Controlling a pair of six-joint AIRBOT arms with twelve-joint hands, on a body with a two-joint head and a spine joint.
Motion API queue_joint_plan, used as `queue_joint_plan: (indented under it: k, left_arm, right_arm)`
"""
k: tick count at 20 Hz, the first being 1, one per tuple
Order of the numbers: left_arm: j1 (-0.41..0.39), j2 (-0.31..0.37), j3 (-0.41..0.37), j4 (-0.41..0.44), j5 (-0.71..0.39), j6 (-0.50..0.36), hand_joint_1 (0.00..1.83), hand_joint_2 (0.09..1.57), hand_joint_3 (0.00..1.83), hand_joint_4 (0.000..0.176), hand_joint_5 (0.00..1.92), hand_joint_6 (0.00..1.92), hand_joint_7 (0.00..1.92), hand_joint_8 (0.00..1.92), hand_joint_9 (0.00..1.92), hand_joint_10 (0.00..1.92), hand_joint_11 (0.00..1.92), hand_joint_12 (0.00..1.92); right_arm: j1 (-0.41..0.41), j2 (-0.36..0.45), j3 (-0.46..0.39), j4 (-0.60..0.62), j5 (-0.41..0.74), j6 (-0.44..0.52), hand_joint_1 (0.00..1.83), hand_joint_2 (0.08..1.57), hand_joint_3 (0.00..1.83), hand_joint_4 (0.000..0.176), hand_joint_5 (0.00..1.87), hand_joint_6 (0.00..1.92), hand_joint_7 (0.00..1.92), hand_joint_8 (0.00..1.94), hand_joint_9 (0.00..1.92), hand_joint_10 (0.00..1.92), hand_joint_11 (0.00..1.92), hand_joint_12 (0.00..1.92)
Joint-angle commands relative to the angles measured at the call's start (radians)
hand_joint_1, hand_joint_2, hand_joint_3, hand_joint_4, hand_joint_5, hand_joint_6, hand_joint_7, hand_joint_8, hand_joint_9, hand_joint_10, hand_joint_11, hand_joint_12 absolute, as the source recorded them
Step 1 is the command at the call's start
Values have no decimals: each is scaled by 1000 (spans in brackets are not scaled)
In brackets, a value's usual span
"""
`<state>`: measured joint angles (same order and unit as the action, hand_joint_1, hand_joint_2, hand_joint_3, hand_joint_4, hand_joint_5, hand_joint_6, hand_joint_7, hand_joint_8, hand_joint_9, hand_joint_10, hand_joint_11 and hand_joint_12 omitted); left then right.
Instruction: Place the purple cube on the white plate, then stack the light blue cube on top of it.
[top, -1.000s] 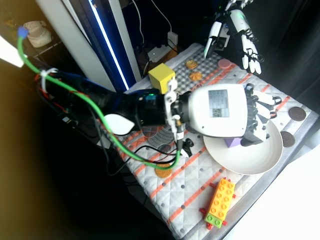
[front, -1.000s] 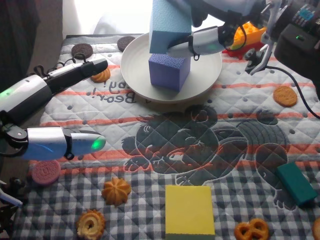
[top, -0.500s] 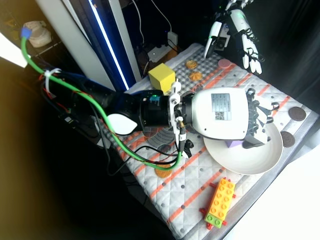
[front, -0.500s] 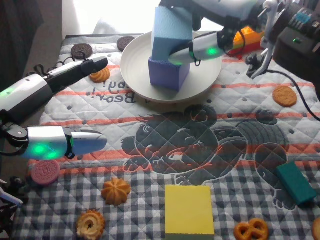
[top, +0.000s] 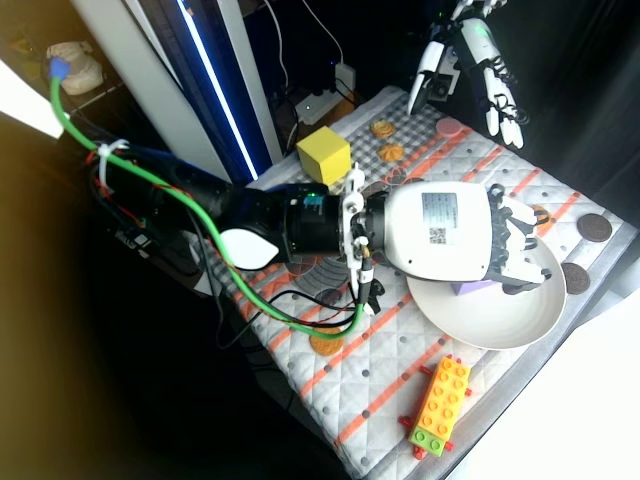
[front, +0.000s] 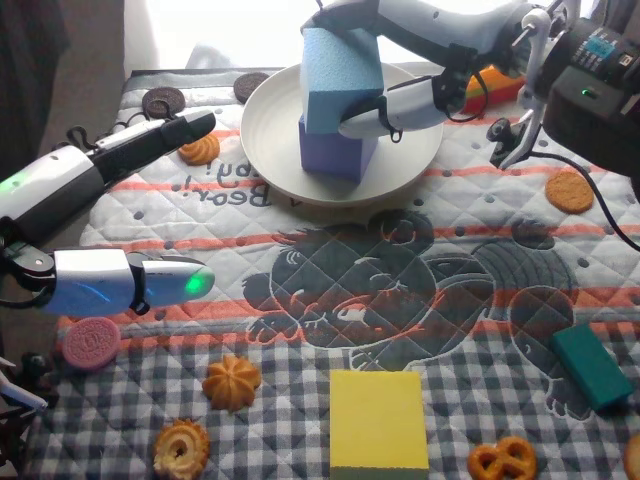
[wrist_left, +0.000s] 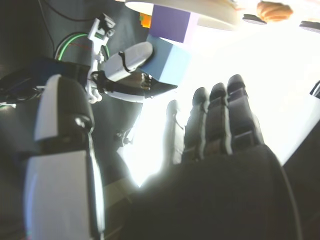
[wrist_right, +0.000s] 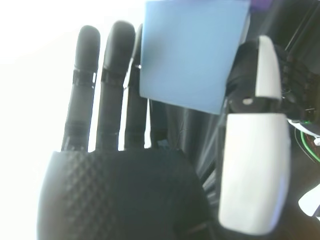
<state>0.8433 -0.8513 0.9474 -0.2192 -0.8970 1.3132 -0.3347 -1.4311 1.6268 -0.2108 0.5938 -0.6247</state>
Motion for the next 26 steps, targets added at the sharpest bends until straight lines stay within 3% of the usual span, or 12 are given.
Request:
queue_joint_plan:
  k: [1, 3, 5, 6, 9, 12, 14, 16, 18, 19, 22, 26]
  left_arm:
    - [-9, 2, 5, 4, -118, -9, 895, 981, 6, 133, 157, 7, 108, 5, 6, 2, 0, 0]
    - [-9, 2, 6, 5, -118, -9, 881, 983, 5, 141, 152, 3, 108, 4, 3, 1, 0, 0]
    - [-9, 1, 6, 5, -118, -9, 912, 985, 5, 125, 154, 3, 107, 2, 1, 0, 0, 0]
    - [-9, 1, 6, 5, -119, -9, 917, 979, 2, 134, 155, 3, 113, 4, 8, 3, 0, 0]
    - [-9, 1, 6, 5, -119, -9, 906, 981, 2, 139, 151, 1, 107, 0, 2, 0, 0, 0]
    - [-9, 1, 6, 5, -118, -9, 902, 986, 3, 146, 154, 1, 107, 1, 2, 1, 0, 0]
    - [-9, 1, 6, 5, -118, -9, 932, 981, 0, 145, 148, 0, 104, 0, 0, 0, 0, 0]
    - [-9, 0, 6, 4, -119, -9, 936, 984, 1, 132, 153, 2, 105, 0, 0, 0, 0, 0]
    - [-9, 1, 7, 4, -122, -9, 968, 968, 0, 105, 155, 2, 90, 0, 0, 0, 0, 0]
    - [-11, 2, 10, 4, -127, -9, 958, 959, 0, 106, 150, 0, 70, 0, 0, 0, 0, 0]
    - [-30, 4, 15, 3, -160, -9, 848, 988, 6, 172, 60, 0, 73, 2, 37, 12, 0, 0]
    - [-37, 34, 0, 8, -232, -37, 697, 945, 0, 176, 4, 0, 5, 0, 0, 0, 0, 0]
  right_arm:
    - [-1, 3, 4, 12, 86, -11, 1133, 1014, 0, 39, 488, 1, 517, 6, 582, 33, 276, 1039]
    - [-1, 3, 4, 10, 86, -11, 1043, 994, 0, 88, 318, 0, 374, 0, 443, 0, 151, 980]
    - [-1, 3, 4, 10, 86, -11, 988, 979, 0, 99, 255, 0, 323, 0, 378, 0, 97, 951]
    - [-1, 3, 4, 10, 86, -11, 971, 979, 0, 112, 248, 0, 320, 0, 366, 0, 84, 945]
    - [-1, 3, 1, 10, 86, -11, 971, 969, 0, 96, 260, 0, 323, 0, 370, 0, 37, 983]
    - [-1, 4, 1, 10, 86, -11, 941, 961, 0, 102, 246, 0, 316, 0, 347, 0, 11, 988]
    - [-1, 4, 1, 10, 86, -11, 939, 956, 0, 121, 195, 0, 283, 0, 323, 1, 0, 1065]
    - [-1, 4, -3, 11, 86, -11, 906, 920, 0, 169, 90, 0, 175, 0, 249, 0, 0, 1028]
    - [-1, 4, -13, 10, 87, -11, 814, 860, 0, 176, 3, 0, 8, 1, 18, 1, 0, 357]
    - [0, 12, -15, 12, 97, -11, 770, 833, 0, 176, 0, 0, 1, 0, 3, 0, 0, 220]
    - [3, 43, -24, 32, 136, -11, 740, 795, 3, 176, 0, 0, 0, 0, 0, 0, 0, 3]
    - [-23, 161, -106, 63, 268, -23, 733, 765, 0, 176, 0, 0, 0, 0, 0, 0, 0, 0]
